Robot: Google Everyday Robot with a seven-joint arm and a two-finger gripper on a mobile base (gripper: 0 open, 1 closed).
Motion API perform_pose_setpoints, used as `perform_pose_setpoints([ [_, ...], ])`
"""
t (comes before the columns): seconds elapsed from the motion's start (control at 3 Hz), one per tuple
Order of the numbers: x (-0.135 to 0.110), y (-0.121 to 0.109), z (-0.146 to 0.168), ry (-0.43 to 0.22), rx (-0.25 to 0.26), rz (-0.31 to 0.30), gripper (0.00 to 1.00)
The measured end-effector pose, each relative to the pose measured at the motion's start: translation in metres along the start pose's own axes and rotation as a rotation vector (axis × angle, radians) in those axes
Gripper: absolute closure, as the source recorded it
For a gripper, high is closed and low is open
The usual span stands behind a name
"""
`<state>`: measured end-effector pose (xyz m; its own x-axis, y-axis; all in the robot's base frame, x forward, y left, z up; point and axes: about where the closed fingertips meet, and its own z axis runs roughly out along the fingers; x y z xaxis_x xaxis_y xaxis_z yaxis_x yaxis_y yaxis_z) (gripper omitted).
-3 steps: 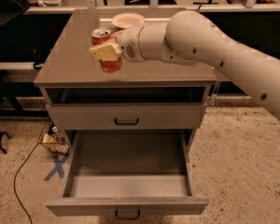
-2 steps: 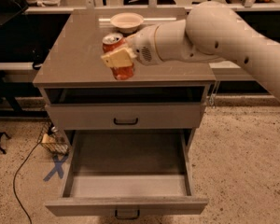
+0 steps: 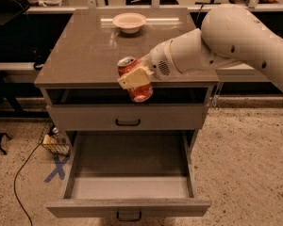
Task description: Place coke can into middle drawer
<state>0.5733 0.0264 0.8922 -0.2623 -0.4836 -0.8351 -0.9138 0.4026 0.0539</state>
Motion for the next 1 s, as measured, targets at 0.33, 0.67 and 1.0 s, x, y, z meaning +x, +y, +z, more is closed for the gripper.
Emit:
perform_pose_setpoints([
  [0.33,0.005,-0.001,0.004,0.048,0.004,-0.025,1.0],
  [0.67,0.059,-0.017,0.024,0.166,0.037,0.009,1.0],
  [1.0,0.138,-0.029,0.055,0.265,0.048,0.077,1.0],
])
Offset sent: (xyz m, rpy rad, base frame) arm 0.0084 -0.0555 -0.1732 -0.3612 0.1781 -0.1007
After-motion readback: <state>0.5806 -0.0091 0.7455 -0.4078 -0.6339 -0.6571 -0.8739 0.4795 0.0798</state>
